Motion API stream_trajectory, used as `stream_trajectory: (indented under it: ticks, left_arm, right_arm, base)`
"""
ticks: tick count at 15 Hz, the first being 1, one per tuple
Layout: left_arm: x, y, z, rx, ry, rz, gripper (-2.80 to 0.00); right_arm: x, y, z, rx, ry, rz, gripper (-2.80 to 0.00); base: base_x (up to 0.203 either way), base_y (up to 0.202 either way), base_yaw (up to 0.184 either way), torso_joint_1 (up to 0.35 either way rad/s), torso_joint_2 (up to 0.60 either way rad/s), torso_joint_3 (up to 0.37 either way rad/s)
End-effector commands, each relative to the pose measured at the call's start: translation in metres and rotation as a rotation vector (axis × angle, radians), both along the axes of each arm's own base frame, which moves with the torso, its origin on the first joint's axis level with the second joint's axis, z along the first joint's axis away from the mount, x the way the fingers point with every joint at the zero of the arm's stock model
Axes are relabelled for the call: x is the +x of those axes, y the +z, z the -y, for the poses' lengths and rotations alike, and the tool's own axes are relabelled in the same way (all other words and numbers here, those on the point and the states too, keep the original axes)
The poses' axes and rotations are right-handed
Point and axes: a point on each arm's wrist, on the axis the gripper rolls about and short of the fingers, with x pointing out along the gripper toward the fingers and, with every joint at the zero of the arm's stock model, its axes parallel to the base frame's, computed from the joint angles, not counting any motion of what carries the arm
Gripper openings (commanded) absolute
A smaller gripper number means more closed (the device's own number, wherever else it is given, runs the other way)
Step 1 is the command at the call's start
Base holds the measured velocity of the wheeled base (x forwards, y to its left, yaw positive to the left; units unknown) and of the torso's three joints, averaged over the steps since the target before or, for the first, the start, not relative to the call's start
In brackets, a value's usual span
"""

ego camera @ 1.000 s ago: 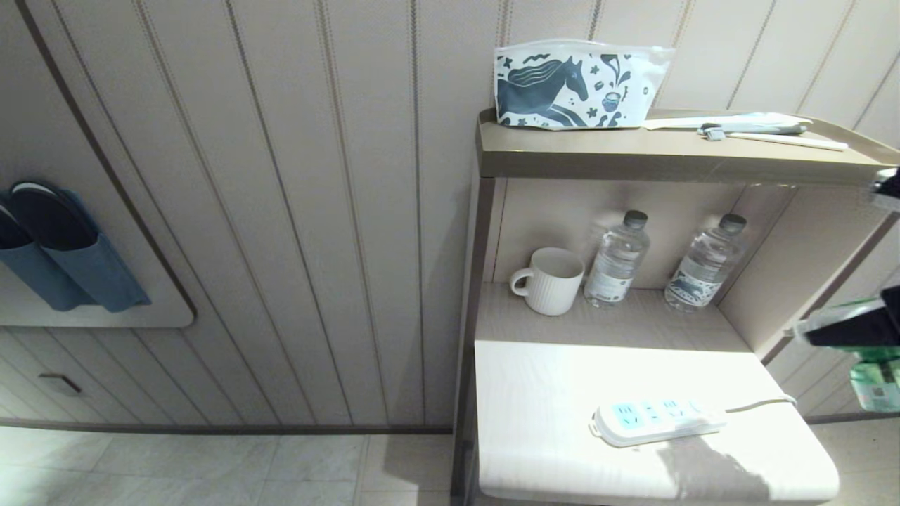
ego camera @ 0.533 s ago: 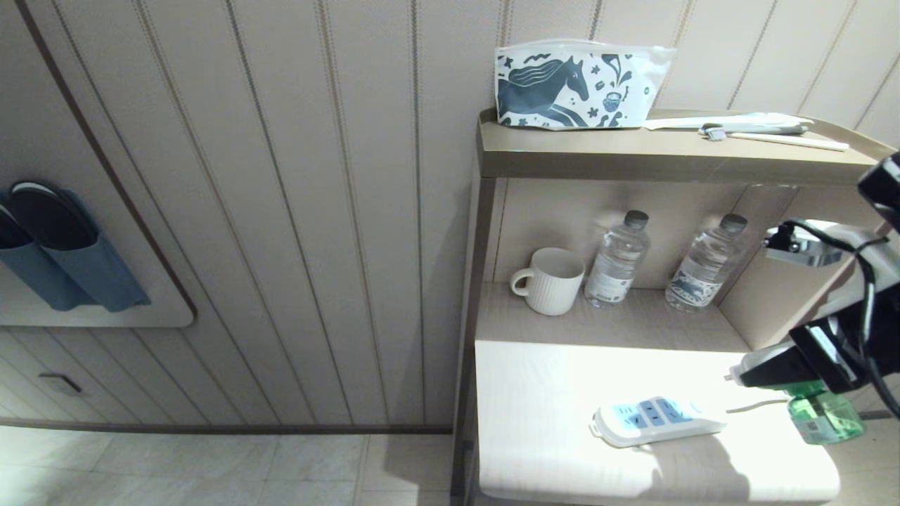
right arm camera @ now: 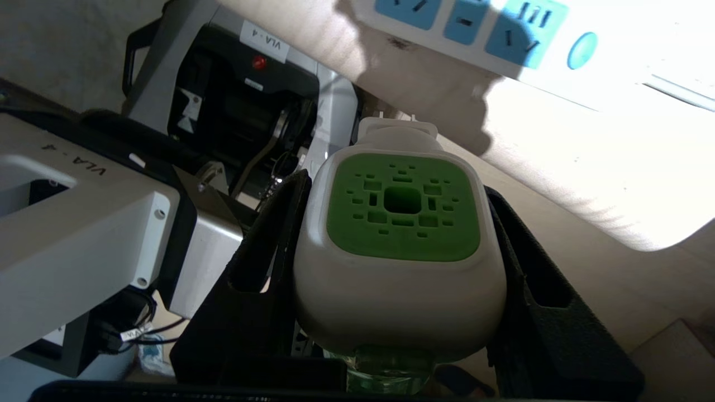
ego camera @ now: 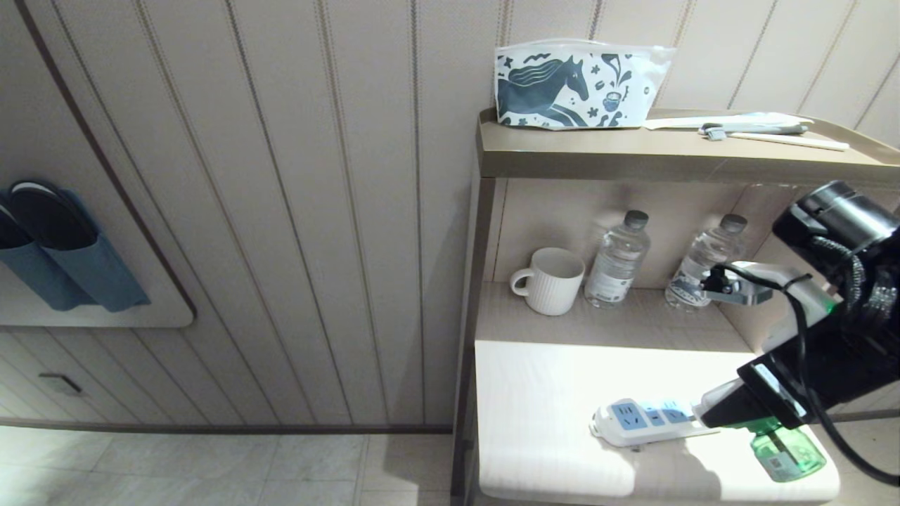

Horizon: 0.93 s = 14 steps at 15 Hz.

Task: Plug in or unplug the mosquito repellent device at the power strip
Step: Insert the plug into the socket

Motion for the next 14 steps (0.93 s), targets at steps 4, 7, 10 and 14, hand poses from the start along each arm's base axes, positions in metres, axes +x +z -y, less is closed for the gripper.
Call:
stream_trajectory:
  ticks: [4, 7, 10, 14]
  left_arm:
    - [0.000, 0.000, 0.000, 0.000, 0.000, 0.001, -2.80]
    - [0.000, 0.000, 0.000, 0.000, 0.000, 0.001, -2.80]
    - [0.000, -0.001, 0.000, 0.000, 0.000, -0.002, -2.80]
    - [0.000, -0.001, 0.000, 0.000, 0.000, -0.002, -2.80]
  right_arm:
    - [0.026, -0.019, -0.017, -0.064, 0.034, -0.087, -2.80]
    - [0.051, -0.028, -0.023, -0.080, 0.034, -0.109, -2.80]
    - [0.069, -0.032, -0.029, -0.084, 0.046, -0.107, -2.80]
    - [0.080, -0.038, -0.033, -0.103, 0.067, -0.171, -2.80]
  base:
    - [0.000, 0.000, 0.000, 0.000, 0.00, 0.000]
    - [0.000, 0.000, 0.000, 0.000, 0.00, 0.000]
    - [0.000, 0.000, 0.000, 0.000, 0.00, 0.000]
    - [0.000, 0.000, 0.000, 0.000, 0.00, 0.000]
